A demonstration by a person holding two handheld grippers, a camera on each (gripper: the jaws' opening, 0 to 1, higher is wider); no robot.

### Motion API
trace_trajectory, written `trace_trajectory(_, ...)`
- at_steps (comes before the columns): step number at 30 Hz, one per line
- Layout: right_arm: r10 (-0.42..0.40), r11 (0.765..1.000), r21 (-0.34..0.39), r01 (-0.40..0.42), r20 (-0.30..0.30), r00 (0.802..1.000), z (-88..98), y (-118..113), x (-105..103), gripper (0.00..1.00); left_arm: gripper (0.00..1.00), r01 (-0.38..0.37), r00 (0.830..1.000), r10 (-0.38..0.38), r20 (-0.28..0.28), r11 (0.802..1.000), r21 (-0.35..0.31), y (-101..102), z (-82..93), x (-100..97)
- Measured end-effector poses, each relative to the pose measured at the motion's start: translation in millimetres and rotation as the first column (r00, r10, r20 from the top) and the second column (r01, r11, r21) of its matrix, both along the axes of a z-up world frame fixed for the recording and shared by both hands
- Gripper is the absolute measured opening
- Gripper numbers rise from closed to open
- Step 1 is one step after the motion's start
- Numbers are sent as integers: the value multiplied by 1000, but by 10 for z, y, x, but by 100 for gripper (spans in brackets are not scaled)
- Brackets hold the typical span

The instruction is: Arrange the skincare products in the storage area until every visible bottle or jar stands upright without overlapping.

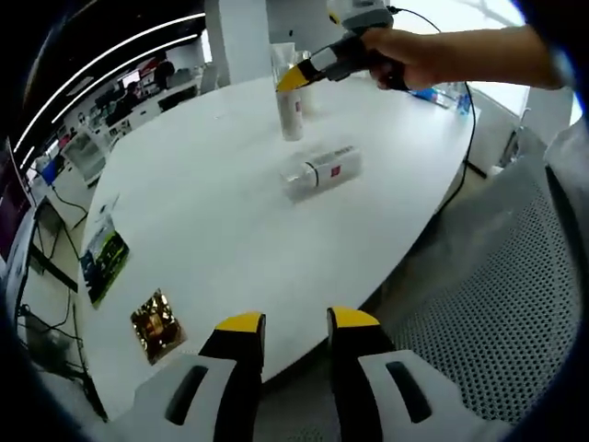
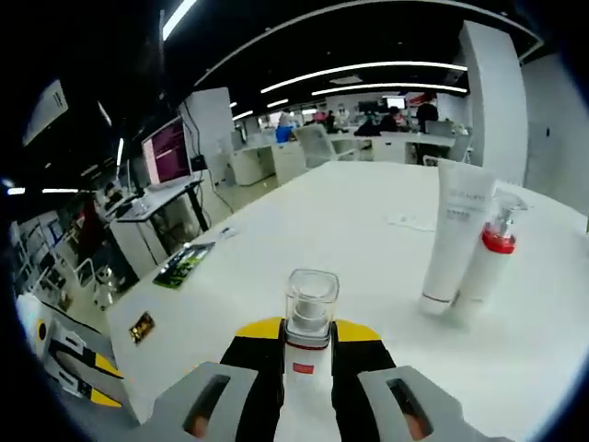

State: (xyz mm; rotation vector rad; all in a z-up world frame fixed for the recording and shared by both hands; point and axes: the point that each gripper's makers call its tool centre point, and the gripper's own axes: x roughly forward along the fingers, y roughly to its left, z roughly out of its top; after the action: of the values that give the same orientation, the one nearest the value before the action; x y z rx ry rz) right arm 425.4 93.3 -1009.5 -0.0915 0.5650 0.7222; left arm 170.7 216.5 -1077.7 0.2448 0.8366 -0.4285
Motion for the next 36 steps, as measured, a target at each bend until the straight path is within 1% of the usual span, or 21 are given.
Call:
trace_trajectory(6,-79,996,-35,80,43,996,-78,-192,226,10,23,-1,1000,1,1,1000,2,2,-2,1)
trace_trajectory(8,-103,994,-38,105,44,994,-105,-245,279,10,23,-2,1000,2,4,1000,2,1,10,4)
trace_trajectory(11,-133,989,-49,136,60,989,-130,-329,373,10,23,-2,1000,2,2,1000,4,6,-3,3)
trace_trajectory(16,-169,983,-61,176,102,980,-132,-418,525,10,23,0,1000,0,3,1000,5,3,-1,5)
trace_trajectory(17,-181,981,-50,187,107,978,-125,-428,555,10,23,0,1000,0,3,1000,5,1,-1,4)
trace_trajectory(18,-189,980,-40,194,111,976,-121,-428,573,10,23,1,1000,-1,2,1000,4,-1,-2,3)
trace_trajectory(23,-219,973,-40,227,150,964,-114,-468,669,10,23,9,1000,-9,-3,1000,6,-10,-12,-4)
trace_trajectory(33,-255,958,-76,278,228,940,-110,-606,818,10,23,14,1000,-14,-7,1000,9,-12,-27,-8)
trace_trajectory(36,-260,954,-84,289,253,932,-95,-613,860,10,23,15,1000,-15,-7,1000,10,-13,-28,-9)
